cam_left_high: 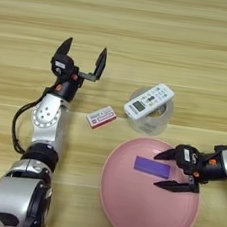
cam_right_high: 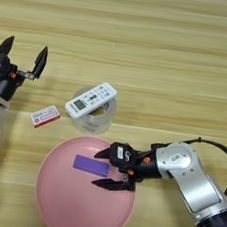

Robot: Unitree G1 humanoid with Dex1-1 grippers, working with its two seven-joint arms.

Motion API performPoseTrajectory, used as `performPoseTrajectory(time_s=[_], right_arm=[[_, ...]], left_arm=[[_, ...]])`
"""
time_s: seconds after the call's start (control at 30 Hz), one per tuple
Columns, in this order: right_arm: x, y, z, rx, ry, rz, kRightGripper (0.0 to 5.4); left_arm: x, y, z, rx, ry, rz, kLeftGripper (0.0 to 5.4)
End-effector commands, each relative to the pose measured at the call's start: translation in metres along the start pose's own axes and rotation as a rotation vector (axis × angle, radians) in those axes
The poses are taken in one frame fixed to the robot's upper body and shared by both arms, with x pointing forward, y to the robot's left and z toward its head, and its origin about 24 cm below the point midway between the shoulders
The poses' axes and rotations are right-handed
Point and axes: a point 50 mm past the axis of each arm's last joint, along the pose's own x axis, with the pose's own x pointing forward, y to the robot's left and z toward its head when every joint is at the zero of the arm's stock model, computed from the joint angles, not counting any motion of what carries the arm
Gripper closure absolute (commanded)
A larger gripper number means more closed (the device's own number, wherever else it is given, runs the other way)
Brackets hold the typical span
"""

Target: Move the objects on the table

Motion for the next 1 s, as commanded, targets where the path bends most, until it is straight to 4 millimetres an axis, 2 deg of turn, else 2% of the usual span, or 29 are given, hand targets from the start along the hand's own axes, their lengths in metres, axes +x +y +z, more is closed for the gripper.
performPoseTrajectory(time_s=[0.03,0.3,0.5,0.7,0.87,1.0], right_arm=[[-0.002,0.0,-0.002,0.002,0.029,0.02,3.0],[-0.004,-0.002,0.001,-0.007,0.025,0.017,3.94],[-0.006,-0.006,0.005,-0.011,0.004,0.006,3.97],[-0.017,-0.017,0.021,-0.029,-0.066,-0.038,3.97],[-0.028,-0.024,0.033,-0.051,-0.109,-0.077,3.97],[-0.036,-0.028,0.04,-0.062,-0.146,-0.112,3.97]], left_arm=[[0.005,-0.001,0.003,0.005,-0.014,-0.005,0.0],[0.006,-0.001,0.003,0.003,-0.016,-0.008,0.0],[0.006,-0.001,0.003,0.0,-0.016,-0.01,0.0],[0.006,0.001,0.007,0.002,-0.037,-0.032,0.0],[0.011,0.001,0.021,0.008,-0.107,-0.079,0.0],[0.013,-0.008,0.038,0.004,-0.18,-0.201,0.0]])
